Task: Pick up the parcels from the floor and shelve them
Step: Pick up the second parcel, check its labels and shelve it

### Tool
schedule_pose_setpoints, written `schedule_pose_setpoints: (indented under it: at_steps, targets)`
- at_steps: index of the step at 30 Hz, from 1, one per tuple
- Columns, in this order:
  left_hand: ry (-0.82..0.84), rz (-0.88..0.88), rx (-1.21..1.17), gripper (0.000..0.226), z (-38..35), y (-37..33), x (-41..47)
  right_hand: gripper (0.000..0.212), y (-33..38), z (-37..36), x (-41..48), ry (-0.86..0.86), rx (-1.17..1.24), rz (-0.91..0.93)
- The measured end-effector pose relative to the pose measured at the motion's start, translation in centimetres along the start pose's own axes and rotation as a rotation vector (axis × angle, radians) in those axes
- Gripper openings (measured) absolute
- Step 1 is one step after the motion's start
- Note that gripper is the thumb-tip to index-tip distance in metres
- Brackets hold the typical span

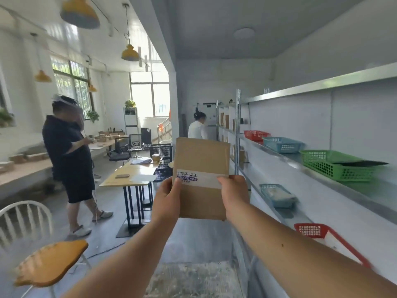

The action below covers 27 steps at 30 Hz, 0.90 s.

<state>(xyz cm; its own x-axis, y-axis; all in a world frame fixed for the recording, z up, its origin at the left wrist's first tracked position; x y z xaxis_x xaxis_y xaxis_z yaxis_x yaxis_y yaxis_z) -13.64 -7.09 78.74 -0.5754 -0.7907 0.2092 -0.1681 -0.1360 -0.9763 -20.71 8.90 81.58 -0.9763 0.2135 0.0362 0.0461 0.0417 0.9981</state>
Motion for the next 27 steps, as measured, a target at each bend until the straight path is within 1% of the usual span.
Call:
schedule_pose_setpoints:
  at_steps: [1, 3, 5, 7, 8, 9, 10, 11, 12, 14, 16, 19, 20, 23, 25, 27]
  targets:
    - [-0.016, -0.012, -0.010, 0.028, 0.3, -1.8, 0.2, 0.029, 1.8, 0.2, -0.2, 0.013, 0.015, 0.020]
    - [-0.042, -0.042, -0.043, 0.026, 0.6, -5.0, 0.4, 0.023, 5.1, 0.7, -0.5, 0.038, 0.051, 0.044]
    - [-0.042, -0.072, -0.096, 0.028, 0.8, -8.2, 0.2, 0.021, 8.2, 1.4, -0.5, 0.049, 0.090, 0.051]
    - [-0.021, -0.092, -0.124, 0.031, 1.1, -11.3, -0.4, 0.029, 11.3, 2.1, -1.0, 0.045, 0.111, 0.076]
    - [-0.013, -0.100, -0.134, 0.035, 1.3, -12.8, -0.5, 0.038, 12.8, 2.3, -1.3, 0.043, 0.119, 0.092]
    - [-0.008, -0.117, -0.135, 0.042, 1.4, -14.1, -0.7, 0.047, 14.2, 2.6, -1.5, 0.047, 0.133, 0.105]
    - [-0.011, -0.130, -0.128, 0.051, 1.6, -15.3, -0.6, 0.051, 15.5, 2.9, -1.7, 0.056, 0.142, 0.116]
    - [-0.011, -0.135, -0.126, 0.058, 1.7, -16.4, -0.6, 0.049, 16.6, 3.1, -1.7, 0.064, 0.153, 0.126]
    - [-0.006, -0.141, -0.131, 0.062, 1.8, -17.2, -0.4, 0.042, 17.7, 3.4, -2.0, 0.069, 0.161, 0.137]
    - [0.005, -0.154, -0.150, 0.058, 1.9, -19.5, -0.6, 0.027, 19.9, 4.1, -2.4, 0.061, 0.185, 0.179]
    - [0.001, -0.166, -0.184, 0.057, 2.0, -22.1, -1.2, 0.020, 21.9, 4.5, -2.5, 0.030, 0.201, 0.231]
    - [-0.016, -0.172, -0.193, 0.058, 2.2, -25.0, -1.3, 0.011, 24.5, 4.8, -3.4, 0.037, 0.218, 0.291]
    - [-0.025, -0.173, -0.197, 0.059, 2.3, -25.7, -1.1, 0.015, 25.3, 4.8, -3.7, 0.042, 0.228, 0.293]
    - [-0.033, -0.175, -0.215, 0.062, 2.9, -27.4, -0.9, 0.046, 27.4, 4.7, -4.6, 0.072, 0.236, 0.325]
    - [-0.025, -0.195, -0.229, 0.057, 3.2, -28.5, -1.1, 0.050, 28.3, 4.7, -5.0, 0.091, 0.221, 0.358]
    - [-0.028, -0.213, -0.217, 0.055, 3.3, -29.4, -1.1, 0.042, 28.8, 4.9, -5.3, 0.108, 0.219, 0.373]
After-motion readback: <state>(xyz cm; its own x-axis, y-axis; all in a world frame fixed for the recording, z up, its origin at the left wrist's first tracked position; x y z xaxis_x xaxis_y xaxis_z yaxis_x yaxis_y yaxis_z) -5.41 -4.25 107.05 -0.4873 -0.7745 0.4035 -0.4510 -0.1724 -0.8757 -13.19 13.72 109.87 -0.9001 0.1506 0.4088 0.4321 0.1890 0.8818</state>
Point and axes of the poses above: each hand's wrist, its own x-axis towards the middle knuckle, its own z-axis out of the back of the hand, y = z × x, the point moved 2 cm from there along x, towards the middle knuckle, and after that the axes turned 12 degrees about -y, right-handed, at the moved point
